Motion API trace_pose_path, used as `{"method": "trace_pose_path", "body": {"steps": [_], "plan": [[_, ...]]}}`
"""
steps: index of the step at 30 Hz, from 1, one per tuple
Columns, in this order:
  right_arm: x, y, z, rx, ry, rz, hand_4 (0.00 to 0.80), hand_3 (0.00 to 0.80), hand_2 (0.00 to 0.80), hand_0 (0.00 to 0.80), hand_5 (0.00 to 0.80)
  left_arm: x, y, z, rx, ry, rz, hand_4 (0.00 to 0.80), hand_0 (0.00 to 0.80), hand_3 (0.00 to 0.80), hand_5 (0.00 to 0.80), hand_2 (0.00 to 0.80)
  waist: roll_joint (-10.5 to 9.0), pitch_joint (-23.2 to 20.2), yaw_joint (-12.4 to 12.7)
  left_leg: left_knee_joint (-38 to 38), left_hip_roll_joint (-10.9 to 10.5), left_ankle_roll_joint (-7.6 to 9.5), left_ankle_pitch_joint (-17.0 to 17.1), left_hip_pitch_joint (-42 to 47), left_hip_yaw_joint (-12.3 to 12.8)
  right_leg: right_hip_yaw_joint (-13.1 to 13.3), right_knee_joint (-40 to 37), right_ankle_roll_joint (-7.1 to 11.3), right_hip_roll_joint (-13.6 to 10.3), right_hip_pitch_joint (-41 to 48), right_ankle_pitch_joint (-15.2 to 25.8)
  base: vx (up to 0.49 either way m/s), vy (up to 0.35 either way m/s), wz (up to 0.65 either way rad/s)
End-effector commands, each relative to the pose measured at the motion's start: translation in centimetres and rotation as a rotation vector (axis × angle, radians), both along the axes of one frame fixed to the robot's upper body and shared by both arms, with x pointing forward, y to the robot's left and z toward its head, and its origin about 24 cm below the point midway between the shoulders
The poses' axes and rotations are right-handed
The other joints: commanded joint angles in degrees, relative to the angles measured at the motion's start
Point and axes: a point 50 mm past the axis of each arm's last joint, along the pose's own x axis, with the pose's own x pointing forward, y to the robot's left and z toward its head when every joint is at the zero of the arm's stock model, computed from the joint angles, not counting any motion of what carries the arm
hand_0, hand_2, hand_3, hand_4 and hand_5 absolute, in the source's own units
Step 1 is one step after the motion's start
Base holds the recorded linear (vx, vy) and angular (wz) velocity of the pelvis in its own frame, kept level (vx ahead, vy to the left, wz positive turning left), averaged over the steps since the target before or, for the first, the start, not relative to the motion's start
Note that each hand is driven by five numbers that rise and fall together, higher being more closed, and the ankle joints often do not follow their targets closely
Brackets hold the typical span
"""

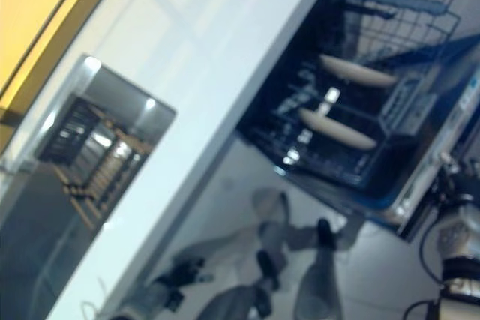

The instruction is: Take plates into dishwasher

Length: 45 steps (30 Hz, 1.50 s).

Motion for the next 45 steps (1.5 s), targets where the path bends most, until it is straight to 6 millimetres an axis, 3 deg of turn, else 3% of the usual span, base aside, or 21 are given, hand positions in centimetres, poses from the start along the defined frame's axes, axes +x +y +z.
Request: {"method": "trace_pose_path", "body": {"steps": [1, 8, 17, 32, 35, 45], "plan": [[1.5, 1.6, 0.5, -0.020, -0.106, 0.139, 0.000, 0.000, 0.000, 0.000, 0.000, 1.9, 2.9, 0.9, 0.073, -0.036, 0.057, 0.000, 0.000, 0.000, 0.000, 0.000, -3.09, -1.6, -0.1, 0.0, 0.4, -2.46, 1.4, -1.6, -2.9, -1.2, 11.6, 1.75, -4.0, 0.4, -12.2, 0.000, 0.000, 0.00], [3.7, 4.9, 0.5, -0.034, -0.133, 0.382, 0.000, 0.000, 0.000, 0.000, 0.000, 2.4, 2.5, 1.1, 0.076, -0.031, 0.038, 0.000, 0.000, 0.000, 0.000, 0.000, -3.28, -2.0, 0.3, 0.0, 0.6, -2.45, 1.6, -2.0, -3.0, -1.1, 10.5, 1.75, -3.3, 0.6, -11.7, -0.012, -0.019, -0.04], [6.7, 10.4, 1.6, -0.144, -0.141, 0.725, 0.000, 0.000, 0.000, 0.000, 0.000, 2.7, 2.6, 1.1, 0.095, -0.009, 0.022, 0.000, 0.000, 0.000, 0.000, 0.000, -4.49, -3.0, 1.3, 0.0, 1.0, -2.51, 1.9, -1.6, -3.3, -1.5, 9.5, 1.81, -2.8, 1.6, -11.4, 0.004, -0.024, -0.09], [10.7, 21.1, 6.7, -0.212, -0.338, 1.038, 0.000, 0.000, 0.000, 0.000, 0.000, 3.5, 1.6, 1.2, 0.114, 0.028, -0.036, 0.000, 0.000, 0.000, 0.000, 0.000, -5.18, -4.7, 3.9, 0.3, 1.0, -2.21, 2.3, -0.9, -4.4, -2.9, 9.6, 1.71, -3.1, 3.1, -11.6, 0.026, 0.003, -0.10], [11.0, 22.5, 7.3, -0.218, -0.362, 1.076, 0.000, 0.000, 0.000, 0.000, 0.000, 3.5, 1.4, 1.1, 0.117, 0.035, -0.038, 0.000, 0.000, 0.000, 0.000, 0.000, -5.66, -5.1, 4.5, 0.3, 0.9, -2.08, 2.3, -0.8, -4.7, -3.2, 9.6, 1.77, -3.1, 3.4, -11.6, 0.040, 0.007, -0.03], [11.3, 24.6, 8.3, -0.204, -0.426, 1.164, 0.000, 0.000, 0.000, 0.000, 0.000, 3.1, 1.6, 0.9, 0.136, 0.049, -0.039, 0.000, 0.000, 0.000, 0.000, 0.000, -7.51, -5.1, 6.6, 0.4, 0.8, -1.65, 2.3, -1.0, -5.6, -4.5, 9.3, 2.07, -3.4, 3.9, -10.8, 0.042, 0.005, 0.05]]}}
